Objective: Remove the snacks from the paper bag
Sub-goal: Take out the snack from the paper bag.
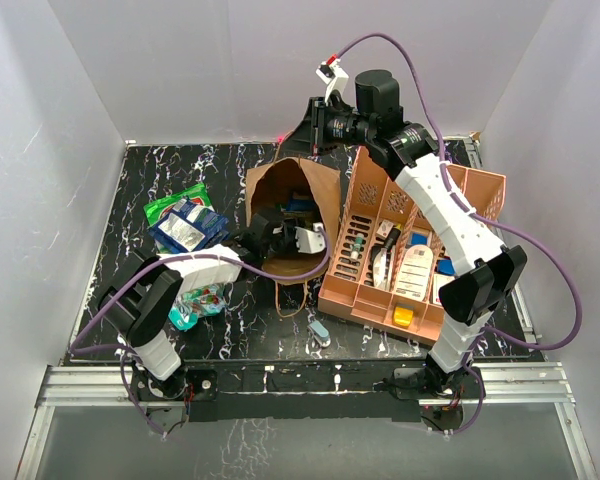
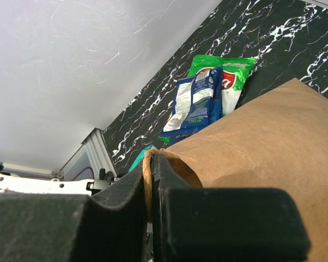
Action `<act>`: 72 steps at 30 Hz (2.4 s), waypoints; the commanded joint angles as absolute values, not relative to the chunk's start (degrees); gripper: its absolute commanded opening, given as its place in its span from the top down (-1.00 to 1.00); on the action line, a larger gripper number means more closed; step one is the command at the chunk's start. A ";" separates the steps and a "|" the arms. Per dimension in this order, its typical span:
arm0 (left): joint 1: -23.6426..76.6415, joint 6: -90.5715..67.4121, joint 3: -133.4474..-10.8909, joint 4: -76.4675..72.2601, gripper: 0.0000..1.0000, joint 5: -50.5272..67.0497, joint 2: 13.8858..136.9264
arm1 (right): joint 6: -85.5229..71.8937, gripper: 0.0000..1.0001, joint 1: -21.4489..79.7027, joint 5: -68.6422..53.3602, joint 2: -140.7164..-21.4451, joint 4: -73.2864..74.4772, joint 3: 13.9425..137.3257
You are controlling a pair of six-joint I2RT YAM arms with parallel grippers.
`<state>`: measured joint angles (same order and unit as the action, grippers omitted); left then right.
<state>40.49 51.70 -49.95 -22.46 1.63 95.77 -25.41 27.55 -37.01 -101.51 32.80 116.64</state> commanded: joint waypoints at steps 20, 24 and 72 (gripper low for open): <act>40.32 54.59 -51.03 -14.09 0.10 11.52 92.67 | -27.08 0.85 27.99 -37.97 -98.26 26.94 117.99; 40.30 54.65 -50.37 -12.69 0.10 12.15 91.13 | -26.63 0.85 27.95 -37.66 -98.42 27.51 118.55; 38.67 59.99 -62.97 -27.77 0.92 -2.25 110.76 | -27.56 0.85 28.48 -37.60 -98.46 28.09 118.86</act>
